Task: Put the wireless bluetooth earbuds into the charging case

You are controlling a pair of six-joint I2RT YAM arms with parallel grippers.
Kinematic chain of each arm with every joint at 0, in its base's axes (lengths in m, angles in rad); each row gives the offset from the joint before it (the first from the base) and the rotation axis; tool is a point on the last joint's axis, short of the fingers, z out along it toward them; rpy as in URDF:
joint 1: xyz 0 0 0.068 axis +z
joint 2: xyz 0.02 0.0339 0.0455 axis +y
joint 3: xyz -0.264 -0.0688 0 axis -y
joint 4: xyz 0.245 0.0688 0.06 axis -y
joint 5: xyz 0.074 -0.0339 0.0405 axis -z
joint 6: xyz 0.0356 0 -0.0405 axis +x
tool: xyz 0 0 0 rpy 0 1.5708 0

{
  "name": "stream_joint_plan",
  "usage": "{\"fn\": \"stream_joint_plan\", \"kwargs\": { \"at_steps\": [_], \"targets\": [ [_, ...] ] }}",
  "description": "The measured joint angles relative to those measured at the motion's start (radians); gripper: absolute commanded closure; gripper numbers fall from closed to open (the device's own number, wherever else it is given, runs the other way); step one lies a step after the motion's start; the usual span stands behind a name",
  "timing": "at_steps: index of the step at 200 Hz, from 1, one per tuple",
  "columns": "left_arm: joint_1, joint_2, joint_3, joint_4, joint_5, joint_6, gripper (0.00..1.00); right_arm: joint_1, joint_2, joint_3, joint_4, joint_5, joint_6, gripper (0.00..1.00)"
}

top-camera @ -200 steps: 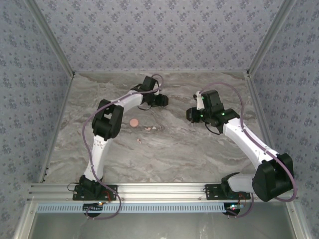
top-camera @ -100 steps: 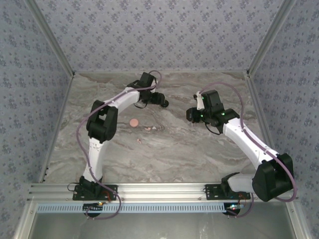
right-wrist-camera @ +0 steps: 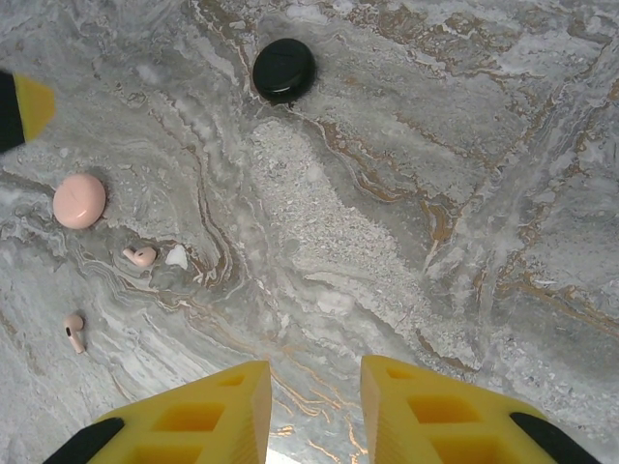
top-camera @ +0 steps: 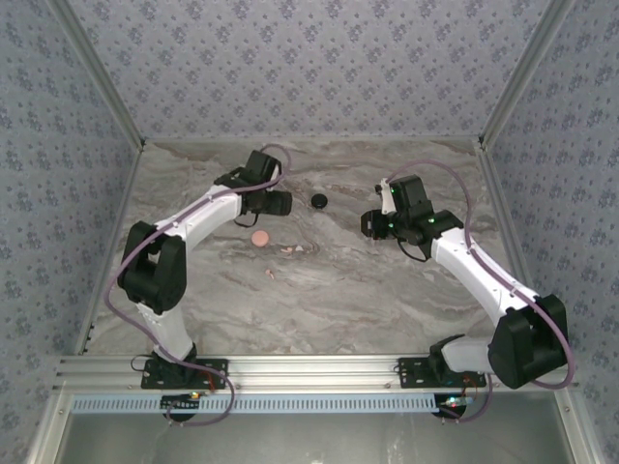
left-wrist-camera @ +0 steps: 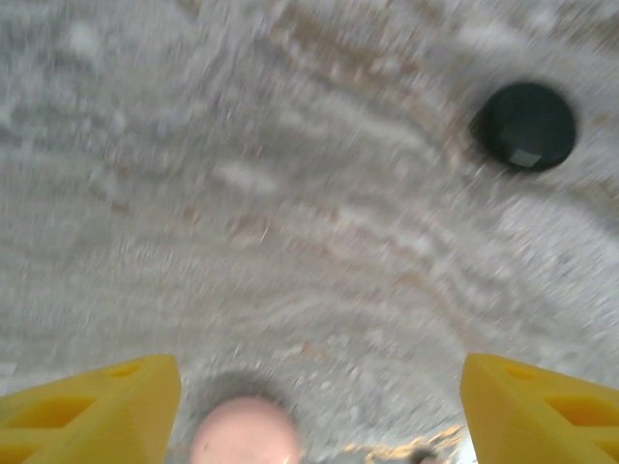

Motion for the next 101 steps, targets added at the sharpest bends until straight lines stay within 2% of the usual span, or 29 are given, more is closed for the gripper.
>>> {"fn": "stream_joint_plan", "kwargs": {
  "at_steps": [46, 101],
  "targets": [
    [0.000, -0.069, -0.176, -0.033, -0.010, -0.005, 0.17, 0.000, 0.002, 0.000, 0.000, 0.000, 0.000, 0.68],
    [0.012, -0.075, -0.204, -0.042, 0.002, 0.016, 0.16, 0.009, 0.002, 0.000, -0.001, 0.000, 0.000, 0.67]
  ]
}}
